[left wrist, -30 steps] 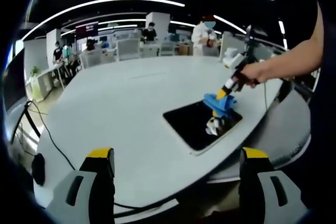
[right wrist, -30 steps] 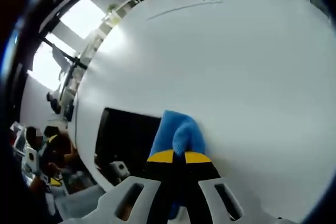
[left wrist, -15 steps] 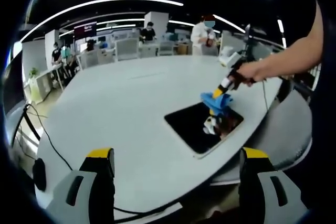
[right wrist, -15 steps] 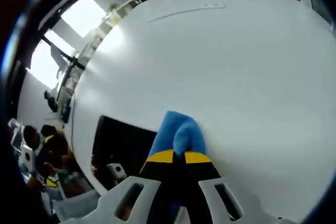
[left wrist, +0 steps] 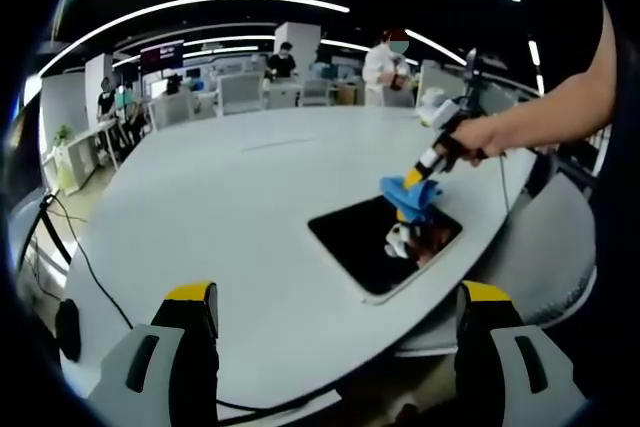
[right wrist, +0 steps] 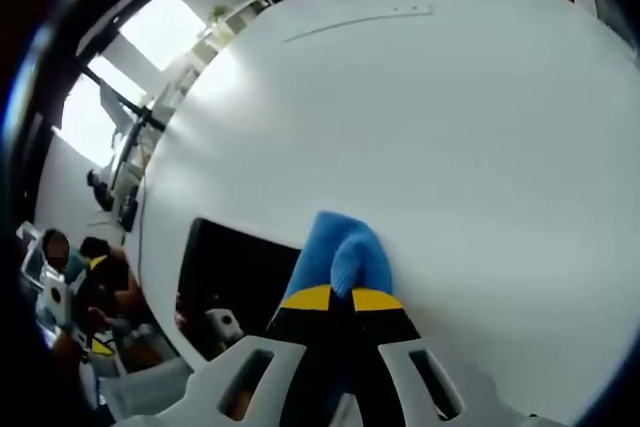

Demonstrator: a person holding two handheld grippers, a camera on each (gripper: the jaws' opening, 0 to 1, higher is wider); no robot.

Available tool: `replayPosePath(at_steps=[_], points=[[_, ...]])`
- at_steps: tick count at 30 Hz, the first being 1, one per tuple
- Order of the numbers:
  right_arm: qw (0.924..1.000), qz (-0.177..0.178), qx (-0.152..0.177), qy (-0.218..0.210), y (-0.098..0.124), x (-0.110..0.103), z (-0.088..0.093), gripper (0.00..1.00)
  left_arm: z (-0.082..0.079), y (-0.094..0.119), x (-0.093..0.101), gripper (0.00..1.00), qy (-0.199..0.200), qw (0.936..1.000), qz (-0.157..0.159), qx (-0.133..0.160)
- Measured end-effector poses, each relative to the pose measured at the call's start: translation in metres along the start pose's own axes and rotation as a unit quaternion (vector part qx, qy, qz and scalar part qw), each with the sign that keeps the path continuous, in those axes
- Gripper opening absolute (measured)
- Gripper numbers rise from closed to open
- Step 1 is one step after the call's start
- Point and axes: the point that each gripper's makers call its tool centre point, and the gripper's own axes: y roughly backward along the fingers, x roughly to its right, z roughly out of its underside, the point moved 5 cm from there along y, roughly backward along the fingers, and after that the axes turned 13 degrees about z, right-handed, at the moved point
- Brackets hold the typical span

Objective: Wipe the mirror surface with the cleaning cloth until all visible marks leave the cleaned area.

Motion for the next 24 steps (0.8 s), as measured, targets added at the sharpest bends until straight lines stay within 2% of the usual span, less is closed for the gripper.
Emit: replayPosePath(at_steps=[4, 12, 19, 24], points=[[1.0000, -0.006, 0.001, -0.005, 0.009, 0.005, 0.000, 0.00, 0.006, 0.005, -0.004, 1.00, 0.004, 1.0000, -0.004, -0.001], [0.9997, -0.007, 0.015, -0.016, 0.030, 0.024, -0.006, 0.00, 0.004, 0.003, -0.004, 1.00, 0.001, 1.0000, -0.003, 0.003], [0.9994, 0.008, 0.017, -0.029, 0.042, 0.053, 0.004, 0.00, -0.001, -0.002, -0.003, 1.00, -0.003, 1.0000, 0.002, 0.008], [0.9989, 0.014, 0.007, -0.044, 0.045, 0.074, 0.013, 0.00, -0.001, -0.003, -0.003, 1.00, -0.004, 1.0000, 0.003, 0.008]])
